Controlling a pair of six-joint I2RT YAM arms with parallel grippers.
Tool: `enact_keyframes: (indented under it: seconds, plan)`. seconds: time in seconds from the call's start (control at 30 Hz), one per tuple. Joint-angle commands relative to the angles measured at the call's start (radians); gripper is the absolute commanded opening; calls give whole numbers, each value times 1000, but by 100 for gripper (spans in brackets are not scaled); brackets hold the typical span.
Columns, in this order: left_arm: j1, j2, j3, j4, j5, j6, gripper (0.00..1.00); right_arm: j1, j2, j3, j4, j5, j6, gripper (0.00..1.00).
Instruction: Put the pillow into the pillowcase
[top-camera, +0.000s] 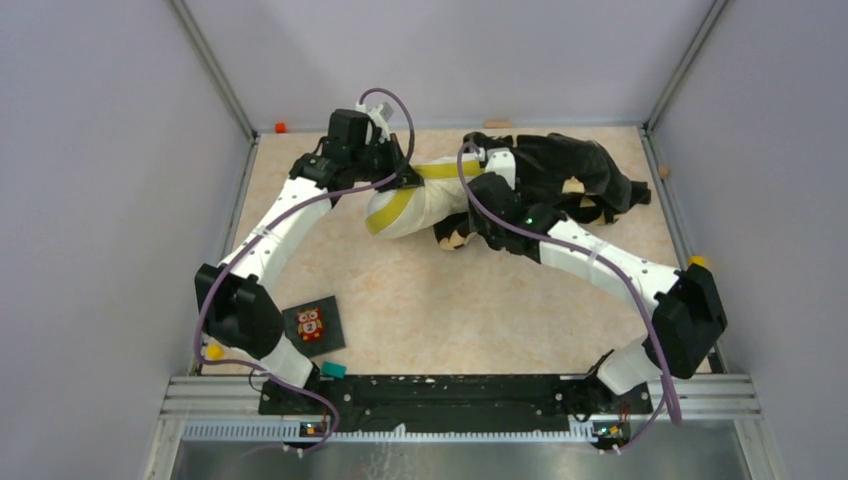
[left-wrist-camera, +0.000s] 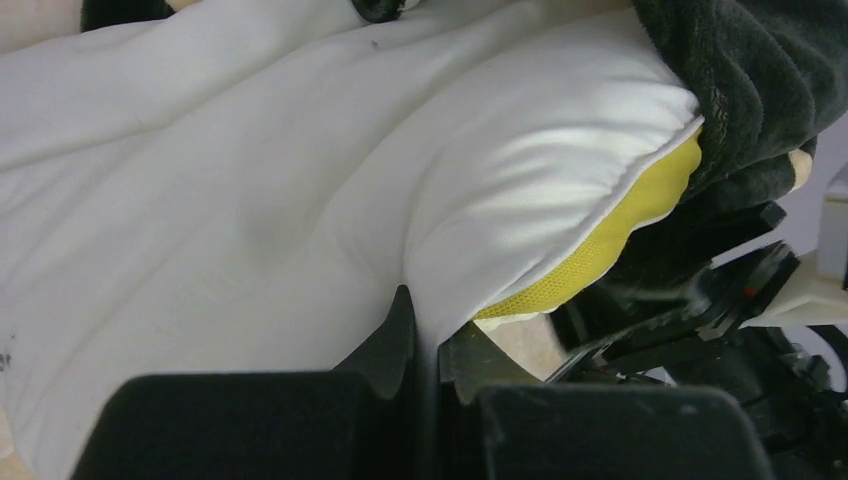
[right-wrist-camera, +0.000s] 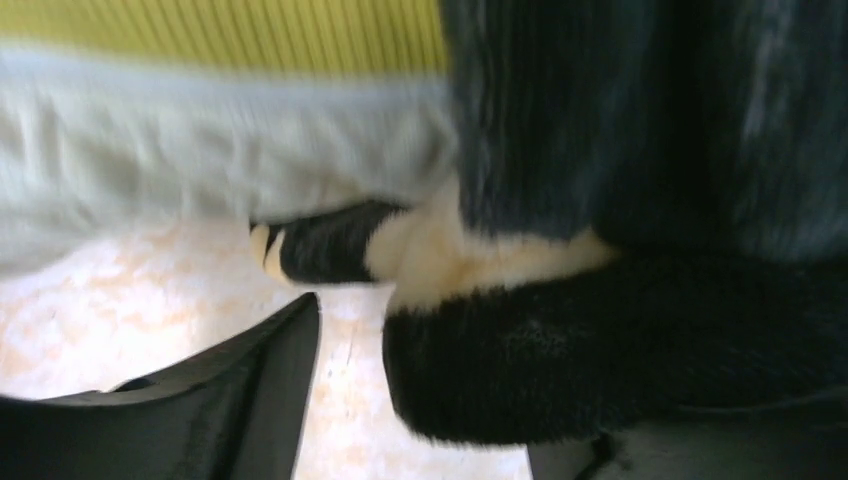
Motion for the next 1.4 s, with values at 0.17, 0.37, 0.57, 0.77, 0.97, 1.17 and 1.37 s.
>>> enact_keyframes:
  seconds: [0.17, 0.37, 0.57, 0.77, 0.97, 1.17, 1.37]
  plan:
    - [-1, 15, 60, 41, -22, -2, 0, 71, 69, 510, -142, -54, -146, 0]
    - [-150, -22, 158, 82, -94, -82, 0, 178, 349, 1262, -476, -336, -215, 0]
    - [-170, -96, 205, 75, -66, -173, 0, 104, 405, 1399, -497, -462, -133, 0]
    - [-68, -91, 185, 105, 129, -252, 0, 63, 362, 1319, -440, -461, -120, 0]
    - [158, -6, -18, 268, 305, -279, 23, -77, 526, 1243, -402, -630, -78, 0]
    - [254, 222, 166, 97, 164, -14, 76, -142, 755, 1311, -362, -660, -73, 28]
    - [272, 304, 454, -91, -145, 116, 99, -143, 764, 1314, -324, -645, -77, 62]
